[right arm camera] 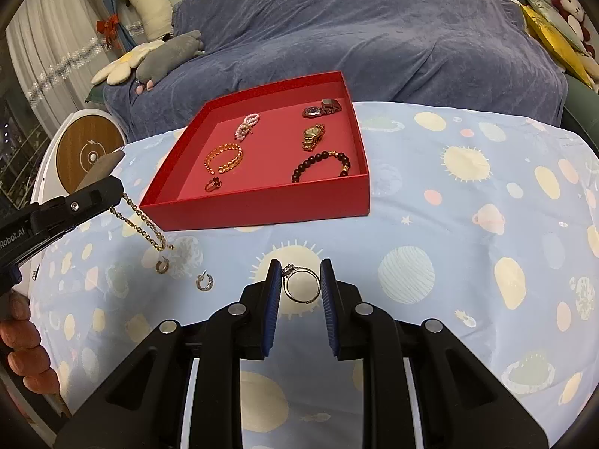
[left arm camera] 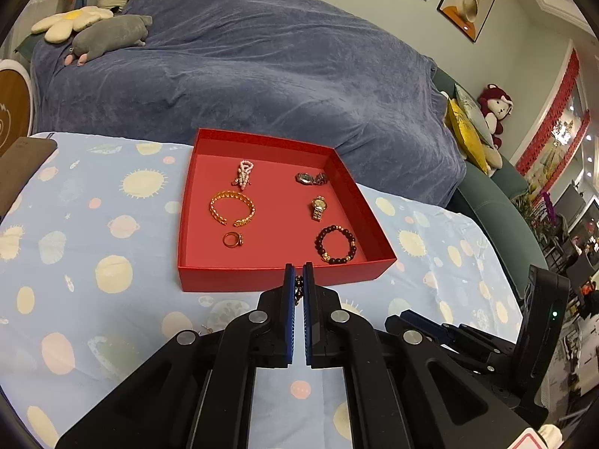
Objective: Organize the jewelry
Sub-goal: 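Carry the silver ring and gold chain over into the red box, then open both tools in the red box and withdraw toward the hoop earrings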
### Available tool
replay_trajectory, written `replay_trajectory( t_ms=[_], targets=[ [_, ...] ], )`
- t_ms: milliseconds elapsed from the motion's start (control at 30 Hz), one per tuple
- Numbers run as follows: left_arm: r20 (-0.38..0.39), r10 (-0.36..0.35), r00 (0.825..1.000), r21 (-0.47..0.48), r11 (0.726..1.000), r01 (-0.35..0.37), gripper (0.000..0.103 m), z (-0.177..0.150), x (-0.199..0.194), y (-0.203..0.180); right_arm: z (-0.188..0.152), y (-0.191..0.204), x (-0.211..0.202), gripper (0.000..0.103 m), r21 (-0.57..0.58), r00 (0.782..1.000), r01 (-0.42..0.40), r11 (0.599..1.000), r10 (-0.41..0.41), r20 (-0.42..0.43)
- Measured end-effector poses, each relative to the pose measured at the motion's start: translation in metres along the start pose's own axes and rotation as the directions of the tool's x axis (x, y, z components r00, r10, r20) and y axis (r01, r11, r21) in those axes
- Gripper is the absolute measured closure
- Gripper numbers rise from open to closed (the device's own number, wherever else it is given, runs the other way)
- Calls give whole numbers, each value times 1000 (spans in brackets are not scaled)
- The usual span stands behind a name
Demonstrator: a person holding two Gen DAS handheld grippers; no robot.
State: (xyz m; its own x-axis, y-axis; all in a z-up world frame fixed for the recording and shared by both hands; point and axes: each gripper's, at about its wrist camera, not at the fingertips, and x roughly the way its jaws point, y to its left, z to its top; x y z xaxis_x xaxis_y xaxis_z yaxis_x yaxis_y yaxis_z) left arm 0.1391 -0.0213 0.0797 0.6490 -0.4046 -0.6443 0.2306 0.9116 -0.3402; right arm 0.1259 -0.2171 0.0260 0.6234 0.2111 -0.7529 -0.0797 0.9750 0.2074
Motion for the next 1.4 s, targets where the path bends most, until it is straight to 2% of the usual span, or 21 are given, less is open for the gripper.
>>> replay_trajectory(
  t_ms=[267,433,633,767,933,1067,1167,1300,1367,1400],
  targets=[
    [35,31,999,34,999,-32,101,17,-21,12,18,14,-8,82,-16,999,-18,1000,18,33],
    [46,50,998,57,997,-53,101,36,-12,17,50,17,-6,82,-47,998,-30,998,32,52],
    [20,102,995,115,988,-103,101,57,27,20,93,13,24,82,-25,998,-53,998,54,42],
    [2,106,994,115,988,-106,101,73,59,22,114,9,55,82,13,998,-67,998,67,16],
    [10,101,995,124,987,-101,101,95,93,15,125,10,87,82,32,997,-79,996,79,-14],
    [-17,94,995,105,990,-92,101,103,126,15,127,11,111,82,23,996,-70,997,71,-47],
    [-50,116,992,98,989,-111,101,103,149,18,126,9,125,82,18,996,-63,998,64,-66],
    [-50,155,987,67,986,-152,93,100,161,25,124,6,130,81,25,996,-52,998,53,-65],
    [-42,163,986,54,985,-161,77,99,156,29,124,3,123,80,24,998,-42,999,43,-47],
    [-33,168,985,50,985,-166,74,98,151,31,124,3,120,80,25,998,-40,999,41,-39]
  ],
)
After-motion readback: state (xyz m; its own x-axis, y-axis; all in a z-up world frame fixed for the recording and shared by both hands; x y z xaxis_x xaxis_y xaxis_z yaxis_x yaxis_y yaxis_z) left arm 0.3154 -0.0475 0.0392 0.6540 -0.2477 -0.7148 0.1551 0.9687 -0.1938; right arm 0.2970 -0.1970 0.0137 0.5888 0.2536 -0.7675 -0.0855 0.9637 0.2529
